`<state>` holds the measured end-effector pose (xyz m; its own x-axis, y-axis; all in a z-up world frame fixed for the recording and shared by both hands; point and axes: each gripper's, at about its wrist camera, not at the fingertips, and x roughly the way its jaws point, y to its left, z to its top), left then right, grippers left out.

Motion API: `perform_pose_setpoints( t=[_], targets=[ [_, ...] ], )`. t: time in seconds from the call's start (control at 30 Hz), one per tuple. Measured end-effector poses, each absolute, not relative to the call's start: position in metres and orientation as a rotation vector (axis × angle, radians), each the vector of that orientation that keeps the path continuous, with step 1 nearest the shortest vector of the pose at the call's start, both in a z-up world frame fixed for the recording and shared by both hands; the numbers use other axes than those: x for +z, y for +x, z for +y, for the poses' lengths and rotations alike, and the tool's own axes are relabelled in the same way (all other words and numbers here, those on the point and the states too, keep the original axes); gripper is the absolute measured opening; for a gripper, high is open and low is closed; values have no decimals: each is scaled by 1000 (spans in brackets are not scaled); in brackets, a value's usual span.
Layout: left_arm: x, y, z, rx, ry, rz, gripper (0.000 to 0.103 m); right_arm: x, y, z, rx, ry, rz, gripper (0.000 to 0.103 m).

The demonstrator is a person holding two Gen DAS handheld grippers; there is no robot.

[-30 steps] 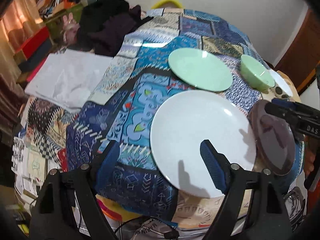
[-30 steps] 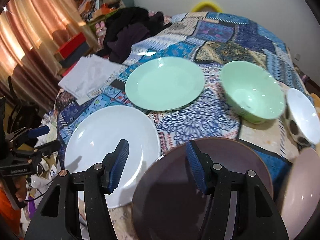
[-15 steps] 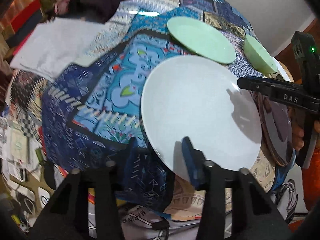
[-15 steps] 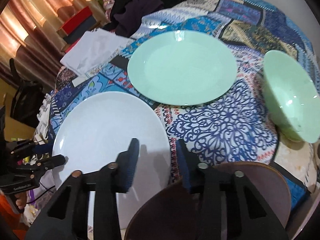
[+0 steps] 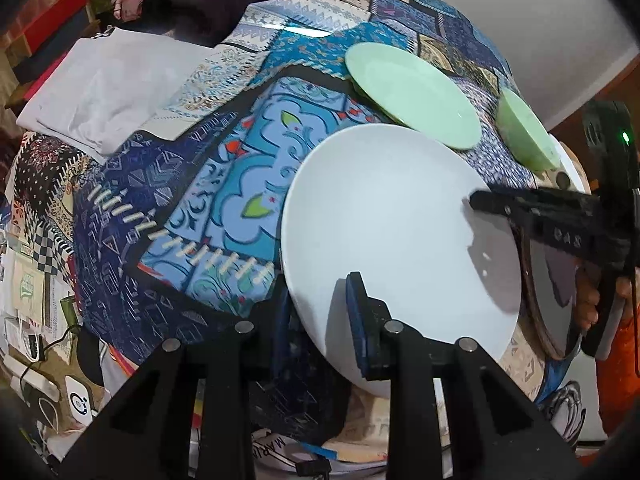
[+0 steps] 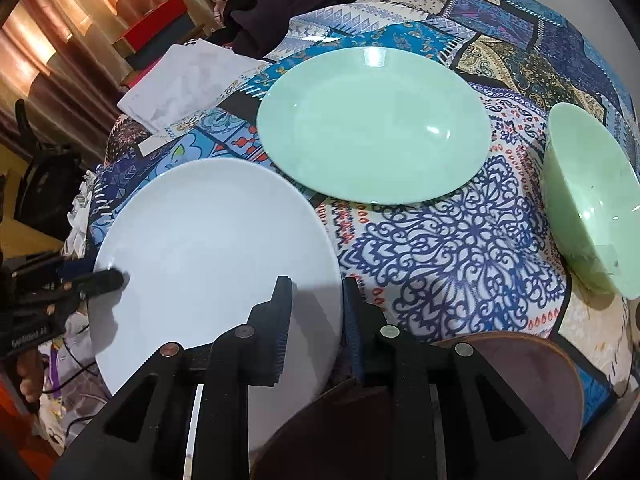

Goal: Organize plates and bowls

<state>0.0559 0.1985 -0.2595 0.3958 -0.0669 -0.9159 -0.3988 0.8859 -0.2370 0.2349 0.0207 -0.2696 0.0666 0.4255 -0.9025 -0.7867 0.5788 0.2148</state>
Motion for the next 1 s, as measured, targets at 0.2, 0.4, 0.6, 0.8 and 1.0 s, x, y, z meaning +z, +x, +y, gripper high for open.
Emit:
perform_pose_setpoints(
  t=[0.2,0.4,0.6,0.8,1.0],
  targets=[
    [-256,58,220,268,-441,1138,27,-272,225,29,984,-358,1202,23],
    [-258,53,236,273,-466,1136,27,-274,218,34,1009,-346,1208,23],
    [-264,44,235,223,-516,1163,28,-279,216,35,1015,-350,1233,23],
    [-264,40,230,223,-513,1152,28,-279,215,35,1001,-341,1225,24],
    [-259,40,225,246,-484,1149,28,-275,211,34,975,-333,1204,24]
  ],
)
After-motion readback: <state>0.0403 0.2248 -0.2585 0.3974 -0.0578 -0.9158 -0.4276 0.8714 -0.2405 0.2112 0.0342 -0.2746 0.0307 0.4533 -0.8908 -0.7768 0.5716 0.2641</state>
